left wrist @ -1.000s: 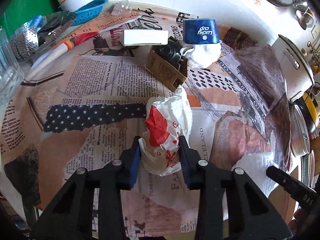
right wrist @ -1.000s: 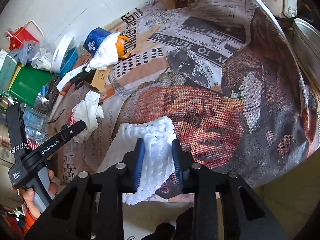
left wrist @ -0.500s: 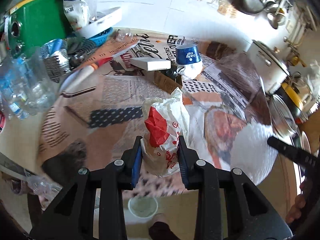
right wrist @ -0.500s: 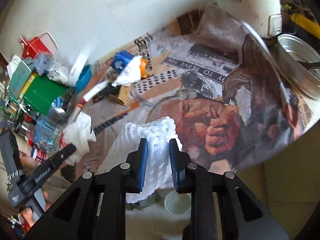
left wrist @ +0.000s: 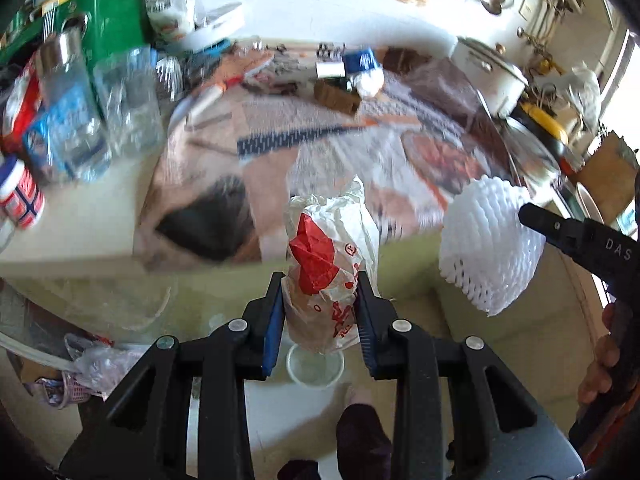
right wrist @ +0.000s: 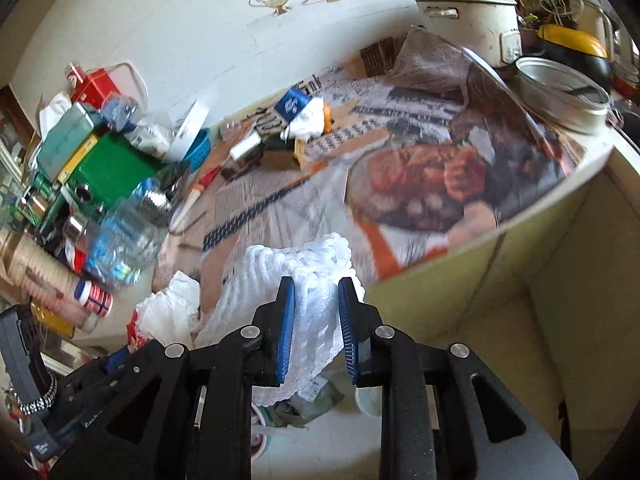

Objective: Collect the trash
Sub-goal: 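Carry the bag and foam net down over the white floor bin with both tools, then open both tools to drop the bag and foam net into the bin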

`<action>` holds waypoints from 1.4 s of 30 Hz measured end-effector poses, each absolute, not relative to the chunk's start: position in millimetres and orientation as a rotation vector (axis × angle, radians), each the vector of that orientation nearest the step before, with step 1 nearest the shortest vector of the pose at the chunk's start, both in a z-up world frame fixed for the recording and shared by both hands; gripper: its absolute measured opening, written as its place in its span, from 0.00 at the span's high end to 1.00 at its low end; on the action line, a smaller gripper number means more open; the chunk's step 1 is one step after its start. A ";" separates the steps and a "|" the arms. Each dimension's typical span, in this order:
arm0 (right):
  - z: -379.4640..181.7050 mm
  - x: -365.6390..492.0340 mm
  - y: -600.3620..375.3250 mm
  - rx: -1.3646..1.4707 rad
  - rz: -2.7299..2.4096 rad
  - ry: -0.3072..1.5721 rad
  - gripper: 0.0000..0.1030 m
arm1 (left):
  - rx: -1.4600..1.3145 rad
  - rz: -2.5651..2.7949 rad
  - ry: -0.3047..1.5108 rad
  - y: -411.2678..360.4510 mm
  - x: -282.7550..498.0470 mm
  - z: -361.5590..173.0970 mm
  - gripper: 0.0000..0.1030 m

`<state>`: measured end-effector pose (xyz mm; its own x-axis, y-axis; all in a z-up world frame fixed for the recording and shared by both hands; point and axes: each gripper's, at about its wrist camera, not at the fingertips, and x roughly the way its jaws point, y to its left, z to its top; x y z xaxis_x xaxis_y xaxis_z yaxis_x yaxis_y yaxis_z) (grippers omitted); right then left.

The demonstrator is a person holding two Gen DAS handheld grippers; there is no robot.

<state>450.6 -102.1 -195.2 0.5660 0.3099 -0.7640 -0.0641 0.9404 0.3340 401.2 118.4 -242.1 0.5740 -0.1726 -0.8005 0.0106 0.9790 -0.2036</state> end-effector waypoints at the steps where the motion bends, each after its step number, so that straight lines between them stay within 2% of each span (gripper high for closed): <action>1: -199.6 444.4 -100.4 0.282 0.223 0.962 0.81 | -0.186 -0.112 0.973 118.2 395.8 -248.1 0.69; 8: -242.1 424.2 -98.7 0.228 0.238 1.061 0.81 | -0.207 -0.115 1.077 105.2 370.5 -300.0 0.69; 14: -305.0 416.5 -101.9 0.182 0.268 1.148 0.80 | -0.250 -0.058 1.159 85.3 360.3 -373.2 0.69; 20: -397.9 420.3 -113.2 0.115 0.280 1.215 0.80 | -0.315 0.027 1.244 66.8 354.7 -478.7 0.69; 29: -571.3 433.7 -125.5 0.017 0.236 1.266 0.80 | -0.347 0.079 1.343 60.2 369.3 -640.2 0.68; 36: -653.7 441.9 -121.0 -0.017 0.243 1.288 0.79 | -0.357 0.067 1.360 50.4 396.7 -720.8 0.67; 39: -665.9 442.3 -111.1 -0.032 0.274 1.287 0.74 | -0.364 0.061 1.366 45.7 404.8 -735.4 0.59; 40: -667.6 442.0 -107.8 -0.046 0.278 1.282 0.73 | -0.370 0.056 1.373 43.5 407.8 -738.7 0.52; 42: -666.4 439.0 -102.9 -0.067 0.296 1.287 0.67 | -0.380 0.048 1.379 44.9 409.9 -743.2 0.50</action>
